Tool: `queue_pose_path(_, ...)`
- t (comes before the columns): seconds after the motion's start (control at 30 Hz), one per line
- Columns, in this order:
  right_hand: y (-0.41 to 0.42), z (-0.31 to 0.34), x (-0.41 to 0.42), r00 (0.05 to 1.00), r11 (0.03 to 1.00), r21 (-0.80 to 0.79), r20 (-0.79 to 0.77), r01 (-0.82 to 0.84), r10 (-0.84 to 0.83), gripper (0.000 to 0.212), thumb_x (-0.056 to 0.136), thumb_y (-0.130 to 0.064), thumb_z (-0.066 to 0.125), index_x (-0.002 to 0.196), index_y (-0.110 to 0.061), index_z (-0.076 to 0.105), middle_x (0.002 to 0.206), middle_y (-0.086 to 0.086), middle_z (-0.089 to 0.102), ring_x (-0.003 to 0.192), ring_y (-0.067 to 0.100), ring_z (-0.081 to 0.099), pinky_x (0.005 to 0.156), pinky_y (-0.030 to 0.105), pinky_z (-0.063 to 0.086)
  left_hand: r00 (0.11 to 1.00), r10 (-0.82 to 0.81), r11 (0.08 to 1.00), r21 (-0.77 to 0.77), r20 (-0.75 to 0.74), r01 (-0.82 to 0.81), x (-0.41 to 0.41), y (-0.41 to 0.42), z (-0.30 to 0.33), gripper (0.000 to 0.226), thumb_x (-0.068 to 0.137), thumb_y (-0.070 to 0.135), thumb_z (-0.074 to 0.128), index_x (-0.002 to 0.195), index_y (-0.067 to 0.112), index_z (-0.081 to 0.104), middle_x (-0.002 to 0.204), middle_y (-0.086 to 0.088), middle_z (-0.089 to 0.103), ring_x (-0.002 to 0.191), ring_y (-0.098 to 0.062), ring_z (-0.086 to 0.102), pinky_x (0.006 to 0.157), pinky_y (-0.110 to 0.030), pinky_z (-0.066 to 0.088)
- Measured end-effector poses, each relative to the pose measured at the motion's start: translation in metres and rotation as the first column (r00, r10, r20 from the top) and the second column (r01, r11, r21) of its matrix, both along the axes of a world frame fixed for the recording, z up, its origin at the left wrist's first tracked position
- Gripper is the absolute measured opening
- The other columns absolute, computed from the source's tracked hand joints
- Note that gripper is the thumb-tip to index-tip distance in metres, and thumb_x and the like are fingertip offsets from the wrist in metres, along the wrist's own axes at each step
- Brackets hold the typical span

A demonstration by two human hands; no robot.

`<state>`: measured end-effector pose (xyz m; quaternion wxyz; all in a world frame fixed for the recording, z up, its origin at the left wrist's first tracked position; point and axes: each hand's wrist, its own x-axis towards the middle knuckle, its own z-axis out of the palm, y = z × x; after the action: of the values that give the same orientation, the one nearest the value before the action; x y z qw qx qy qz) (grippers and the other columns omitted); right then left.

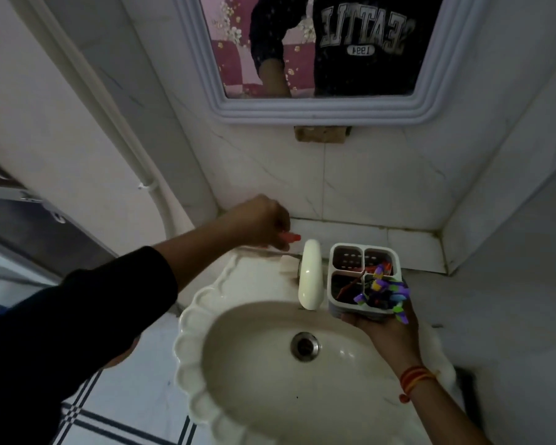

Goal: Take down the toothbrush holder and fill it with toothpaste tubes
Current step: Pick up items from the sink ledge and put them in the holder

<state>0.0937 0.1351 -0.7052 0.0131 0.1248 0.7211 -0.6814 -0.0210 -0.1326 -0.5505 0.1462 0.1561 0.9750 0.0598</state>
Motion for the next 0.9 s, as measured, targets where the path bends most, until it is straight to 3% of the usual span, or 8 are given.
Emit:
queue_pose_path(0.07,0.003,-0.003,0.000,1.000,0.999,0.030,-0.013,-0.013,0.013,0.097,0.041,-0.023,0.105,0.127,-0.023,0.060,0.117,-0.011,0.071,0.111,0.001,0.065,0.088,0.015,0.054,0.999,-0.053,0.997,0.050,-0.008,0.053,0.001,0.019,0.039,0.034,0.080,0.039,0.081,0.109,0.022,0.073,0.100,0.005,0.074,0.088,-0.010,0.071,0.085,-0.034,0.060)
queue_pose_path(0.2,0.005,0.000,0.006,0.994,0.995,-0.081,0.084,-0.063,0.070,0.082,0.066,-0.024,0.097,0.136,-0.009,0.057,0.115,-0.006,0.069,0.100,-0.005,0.069,0.082,0.009,0.059,0.974,-0.214,0.975,0.071,0.077,0.209,0.005,0.065,0.090,0.033,0.084,0.028,0.078,0.116,0.023,0.073,0.107,0.007,0.076,0.094,-0.006,0.073,0.089,-0.028,0.058)
queue_pose_path(0.3,0.004,0.005,0.006,0.998,0.993,-0.119,0.057,-0.028,0.035,0.062,0.077,0.009,0.084,0.129,-0.008,0.054,0.115,-0.002,0.066,0.086,-0.013,0.071,0.073,0.024,0.066,0.929,-0.323,0.935,-0.088,0.178,0.342,0.014,0.102,0.087,0.030,0.082,0.035,0.080,0.110,0.025,0.077,0.097,0.008,0.079,0.089,-0.004,0.073,0.083,-0.022,0.055)
queue_pose_path(0.43,-0.001,0.012,0.005,1.000,1.000,0.009,-0.008,0.008,-0.008,0.094,0.049,0.014,0.096,0.113,-0.043,0.057,0.114,-0.012,0.064,0.109,-0.001,0.063,0.077,0.018,0.062,0.899,-0.400,0.858,-0.272,0.179,0.436,0.023,0.135,0.053,0.035,0.079,0.045,0.080,0.104,0.020,0.078,0.091,0.005,0.078,0.090,-0.011,0.072,0.064,-0.020,0.045)
queue_pose_path(0.57,-0.002,0.010,0.004,0.999,0.999,0.049,-0.039,-0.003,0.005,0.088,0.051,0.014,0.096,0.118,-0.024,0.054,0.107,-0.011,0.063,0.098,-0.006,0.059,0.070,-0.005,0.050,0.918,-0.318,0.944,-0.015,0.235,0.330,0.015,0.130,0.051,0.026,0.094,0.032,0.066,0.114,0.019,0.077,0.103,0.003,0.078,0.096,-0.012,0.074,0.078,-0.023,0.056)
queue_pose_path(0.7,0.000,0.006,0.004,1.000,0.999,0.044,-0.029,-0.009,0.011,0.086,0.051,0.001,0.100,0.119,-0.028,0.058,0.110,-0.015,0.066,0.104,-0.005,0.062,0.073,-0.003,0.051,0.990,-0.076,0.885,0.466,0.121,0.011,-0.002,0.084,0.046,0.023,0.097,0.024,0.064,0.114,0.013,0.076,0.102,0.002,0.079,0.080,-0.005,0.077,0.082,-0.015,0.058)
queue_pose_path(0.8,0.000,0.005,0.004,0.999,0.999,-0.026,0.014,-0.029,0.029,0.083,0.054,0.003,0.099,0.123,-0.019,0.058,0.110,-0.011,0.067,0.101,-0.012,0.065,0.067,-0.005,0.049,0.995,0.102,0.959,0.267,-0.013,-0.095,-0.019,0.036,0.010,0.026,0.095,0.017,0.065,0.119,0.013,0.075,0.114,-0.002,0.077,0.099,-0.014,0.074,0.086,-0.012,0.048)
queue_pose_path(0.9,0.000,0.005,0.002,0.999,0.994,-0.101,-0.022,-0.034,0.032,0.086,0.054,0.020,0.092,0.124,-0.014,0.055,0.113,-0.002,0.066,0.093,-0.025,0.062,0.064,-0.002,0.052,0.982,0.188,0.982,-0.035,0.027,-0.187,-0.025,-0.005,-0.033,0.041,0.086,0.014,0.069,0.127,0.013,0.070,0.129,-0.010,0.069,0.114,-0.027,0.066,0.091,-0.024,0.048)
